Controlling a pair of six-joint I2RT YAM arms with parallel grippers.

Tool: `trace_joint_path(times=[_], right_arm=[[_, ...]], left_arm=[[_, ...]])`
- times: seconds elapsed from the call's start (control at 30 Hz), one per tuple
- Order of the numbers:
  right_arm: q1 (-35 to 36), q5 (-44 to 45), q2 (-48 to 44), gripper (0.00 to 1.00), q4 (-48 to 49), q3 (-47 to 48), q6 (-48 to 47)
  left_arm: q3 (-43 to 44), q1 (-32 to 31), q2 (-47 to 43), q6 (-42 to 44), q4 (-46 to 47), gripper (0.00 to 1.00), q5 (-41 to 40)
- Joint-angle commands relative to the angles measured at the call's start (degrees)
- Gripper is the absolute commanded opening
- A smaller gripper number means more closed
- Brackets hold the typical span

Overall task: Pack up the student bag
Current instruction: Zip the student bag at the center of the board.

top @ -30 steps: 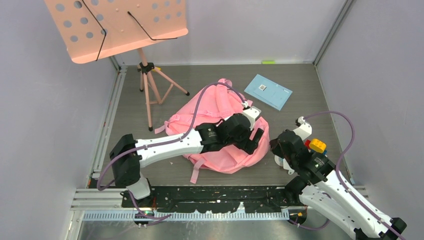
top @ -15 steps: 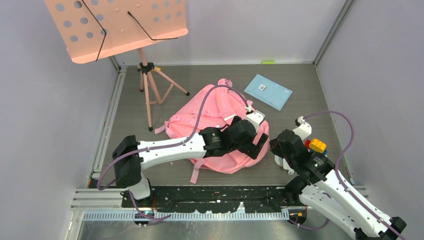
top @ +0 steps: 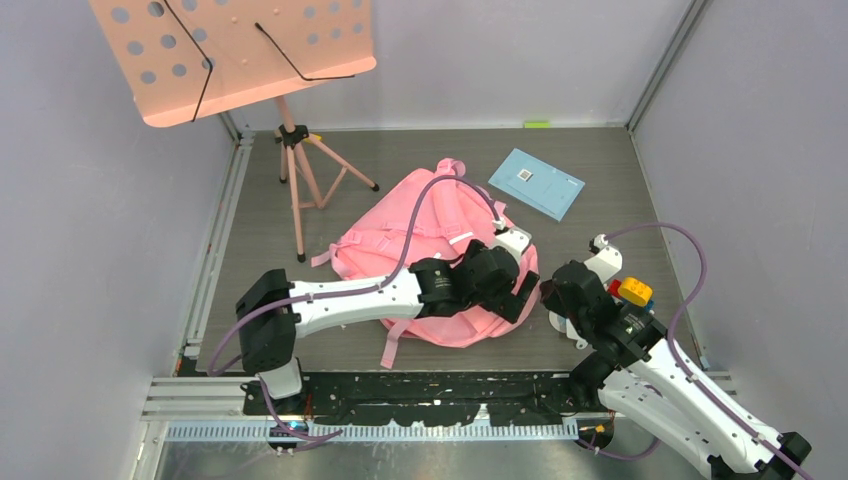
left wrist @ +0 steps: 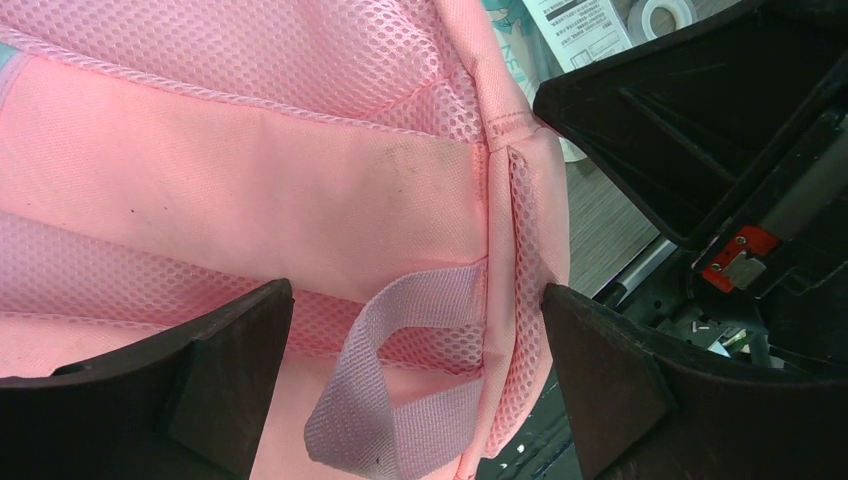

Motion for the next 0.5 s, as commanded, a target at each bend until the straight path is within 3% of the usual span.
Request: trace_joint_path(times=[0.0,0.07,0.17,0.3,0.47], right_arm=[[-0.01,3.47,-0.97,0.0,4.39,0.47,1.44],[-0.01,3.4,-1.0,0.0,4.43,0.33,1.6],[-0.01,3.29,-1.3,0.0,4.36,0.14,1.74],[-0.01,3.24,-1.45,0.0,4.39,-0.38,1.49],[-0.01,1.85,-1.25,0.0,5.29,-2.64,2.31]], left_arm=[[0.3,-0.19,0.78,-2.67,2.53,1.0,0.24],[0.41,-0.11,1.84,-2.59,1.57,0.95,-1.04],[1.41,-0.11,3.55,-2.17,-0.76,0.65,-4.96],[3.56,-0.06,4.64,-0.47,-1.44,0.31,-8.74],[5.53,1.27,5.36,0.63,-1.27,0.0,-9.74]])
